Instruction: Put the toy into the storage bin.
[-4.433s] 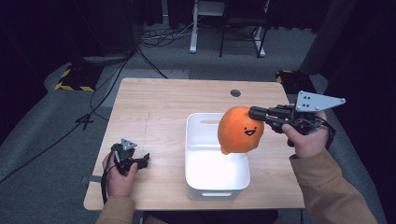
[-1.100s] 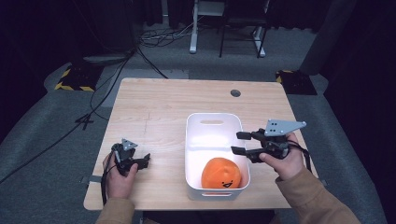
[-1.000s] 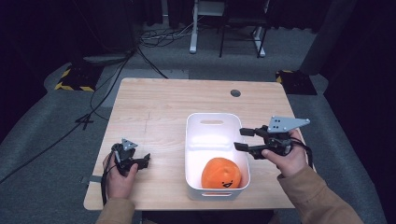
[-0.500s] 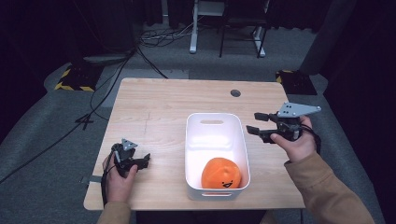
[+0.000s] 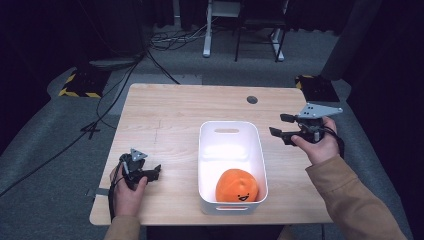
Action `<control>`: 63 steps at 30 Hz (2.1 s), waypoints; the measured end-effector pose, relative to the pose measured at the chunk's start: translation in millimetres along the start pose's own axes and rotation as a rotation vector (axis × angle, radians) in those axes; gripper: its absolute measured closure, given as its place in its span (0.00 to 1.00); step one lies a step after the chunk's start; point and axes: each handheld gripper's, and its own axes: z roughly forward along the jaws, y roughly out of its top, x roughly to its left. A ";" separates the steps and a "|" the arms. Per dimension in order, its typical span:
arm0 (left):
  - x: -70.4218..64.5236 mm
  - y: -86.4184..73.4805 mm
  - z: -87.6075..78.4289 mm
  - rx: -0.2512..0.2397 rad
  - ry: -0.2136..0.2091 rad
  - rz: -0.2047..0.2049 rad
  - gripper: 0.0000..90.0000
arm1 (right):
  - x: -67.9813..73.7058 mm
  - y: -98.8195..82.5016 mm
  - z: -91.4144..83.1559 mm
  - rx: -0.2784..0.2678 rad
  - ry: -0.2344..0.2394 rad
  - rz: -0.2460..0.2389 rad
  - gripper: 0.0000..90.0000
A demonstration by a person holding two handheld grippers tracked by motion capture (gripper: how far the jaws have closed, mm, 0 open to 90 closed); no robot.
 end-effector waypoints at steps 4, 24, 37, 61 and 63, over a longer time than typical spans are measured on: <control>0.1 1.0 0.6 0.009 -0.002 0.006 0.17 | -15.3 -16.4 0.9 0.013 -0.039 0.047 0.38; 0.2 3.0 2.9 0.007 -0.006 0.003 0.15 | -52.6 -70.6 0.7 0.169 -0.107 0.191 0.36; 0.2 3.0 2.9 0.007 -0.006 0.003 0.15 | -58.1 -112.7 14.2 0.271 -0.103 0.243 0.35; 0.2 3.0 2.9 0.007 -0.006 0.003 0.15 | -44.0 -166.6 26.8 0.249 -0.103 0.202 0.31; 0.2 3.0 2.9 0.007 -0.006 0.004 0.15 | -41.5 -168.9 27.5 0.238 -0.108 0.178 0.31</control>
